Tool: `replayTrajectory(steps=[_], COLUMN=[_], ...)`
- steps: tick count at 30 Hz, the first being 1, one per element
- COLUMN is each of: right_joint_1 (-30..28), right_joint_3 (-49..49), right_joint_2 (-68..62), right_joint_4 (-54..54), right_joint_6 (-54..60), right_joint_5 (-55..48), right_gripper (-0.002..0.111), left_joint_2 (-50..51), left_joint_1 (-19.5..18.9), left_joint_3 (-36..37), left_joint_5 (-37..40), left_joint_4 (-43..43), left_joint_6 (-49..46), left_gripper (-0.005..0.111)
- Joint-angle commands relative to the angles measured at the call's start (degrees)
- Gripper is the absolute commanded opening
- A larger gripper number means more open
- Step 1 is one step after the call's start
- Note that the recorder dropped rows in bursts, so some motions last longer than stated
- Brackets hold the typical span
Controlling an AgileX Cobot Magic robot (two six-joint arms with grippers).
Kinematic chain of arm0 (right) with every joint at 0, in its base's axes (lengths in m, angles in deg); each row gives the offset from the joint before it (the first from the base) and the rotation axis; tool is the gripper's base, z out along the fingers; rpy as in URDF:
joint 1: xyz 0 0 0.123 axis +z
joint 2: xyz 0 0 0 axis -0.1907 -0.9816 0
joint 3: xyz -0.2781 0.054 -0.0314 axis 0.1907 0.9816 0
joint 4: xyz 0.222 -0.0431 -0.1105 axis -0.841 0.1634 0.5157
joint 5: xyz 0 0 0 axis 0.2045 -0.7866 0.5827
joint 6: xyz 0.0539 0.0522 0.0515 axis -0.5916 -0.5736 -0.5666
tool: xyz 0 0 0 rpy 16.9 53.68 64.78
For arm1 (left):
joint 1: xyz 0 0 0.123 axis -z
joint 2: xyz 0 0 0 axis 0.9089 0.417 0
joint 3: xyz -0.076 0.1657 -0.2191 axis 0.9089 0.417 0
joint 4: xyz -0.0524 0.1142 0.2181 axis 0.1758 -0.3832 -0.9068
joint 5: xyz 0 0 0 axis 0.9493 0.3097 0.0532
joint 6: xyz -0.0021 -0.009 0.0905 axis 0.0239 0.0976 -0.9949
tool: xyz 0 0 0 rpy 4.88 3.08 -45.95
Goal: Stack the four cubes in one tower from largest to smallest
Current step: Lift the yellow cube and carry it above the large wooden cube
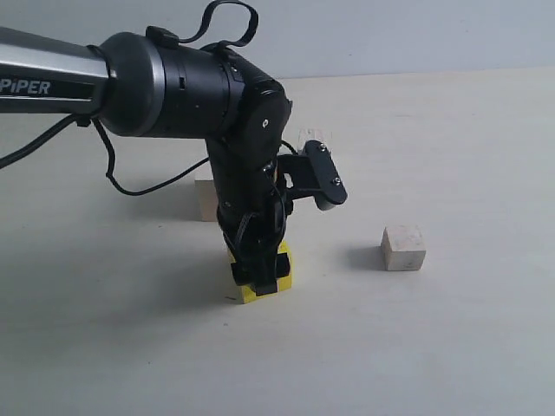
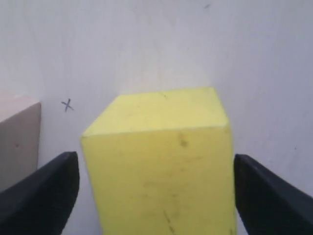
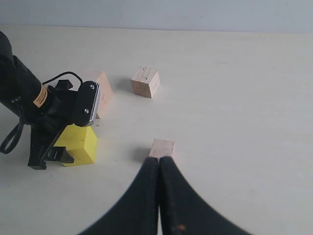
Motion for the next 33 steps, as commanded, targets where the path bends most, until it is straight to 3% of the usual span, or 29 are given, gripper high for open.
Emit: replayTrajectory(steps=[1,6,8,12,17,27,33], right_joint_1=[-0.07,-0.07,-0.07,-0.07,-0.07,-0.07,-0.07], right_joint_3=[0.28,0.28,0.28,0.28,0.28,0.28,0.28], right_joint_2=[0.27,0.27,0.27,0.27,0.27,0.27,0.27], right_joint_4=[-0.11,0.02,0.02,-0.11,-0.11,-0.11,-0.11], right_joint_6=[0.30,0.30,0.30,0.30,0.30,0.30,1.13], right_joint_5=[0.18,0.18,0.18,0.18,0.08,0.08,0.08], right_gripper=[0.000,0.000,0.000,0.000,0.000,0.000,0.000], left_joint_2=[-0.19,-0.19,-0.19,-0.19,-0.19,-7.36,-15.65], left_joint_1=[-0.13,-0.13,-0.13,-0.13,-0.13,-0.13,-0.13], left_joint_3=[-0.37,-0.37,-0.37,-0.37,-0.37,-0.37,-0.43], left_joint_5=[-1.30,-1.96,-1.49,-0.28,4.87,16.29,16.82], left_joint_4=[0.40,1.35,1.35,1.35,1.12,-0.39,-0.64], left_joint_6=[-0.07,0.03,0.03,0.03,0.03,-0.66,-7.86], left_gripper=[0.081,0.078,0.069,0.043,0.001,0.000,0.000])
